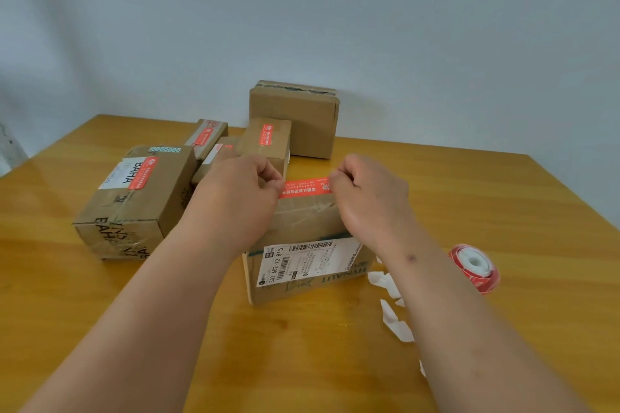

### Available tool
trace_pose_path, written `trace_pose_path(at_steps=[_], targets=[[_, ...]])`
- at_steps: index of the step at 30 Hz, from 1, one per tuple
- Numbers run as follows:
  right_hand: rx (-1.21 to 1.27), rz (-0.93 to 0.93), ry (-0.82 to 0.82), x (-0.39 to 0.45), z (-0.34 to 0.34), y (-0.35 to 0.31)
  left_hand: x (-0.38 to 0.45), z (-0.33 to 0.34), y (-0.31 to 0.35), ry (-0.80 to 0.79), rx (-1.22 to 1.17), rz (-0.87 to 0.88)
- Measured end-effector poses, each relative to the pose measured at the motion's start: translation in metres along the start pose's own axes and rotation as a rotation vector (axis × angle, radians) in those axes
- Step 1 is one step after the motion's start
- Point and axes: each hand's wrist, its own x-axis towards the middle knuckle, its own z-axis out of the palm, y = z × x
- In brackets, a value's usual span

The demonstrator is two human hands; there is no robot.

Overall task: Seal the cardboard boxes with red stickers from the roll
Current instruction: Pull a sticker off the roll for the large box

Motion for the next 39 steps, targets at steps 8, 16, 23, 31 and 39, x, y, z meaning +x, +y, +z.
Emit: trace_pose_path(at_steps=[8, 16, 23, 31, 39], targets=[[-0.232, -0.014, -0.119, 0.014, 0.002, 0.006, 0.006, 0.002, -0.005, -0.028, -0.1, -0.046], [-0.335, -0.09, -0.07, 0.015, 0.015, 0.015, 0.011, 0.013, -0.015, -0.024, 0.038, -0.052], [-0.37, -0.13, -0.046, 0.017, 0.02, 0.021, 0.013, 0.016, -0.014, 0.0, 0.11, -0.036], [-0.405, -0.147, -0.041, 0.017, 0.021, 0.021, 0.013, 0.019, -0.013, 0.004, 0.169, -0.02], [-0.507, -0.106, 0.005, 0.013, 0.015, 0.014, 0.014, 0.021, -0.014, -0.003, 0.225, 0.002]])
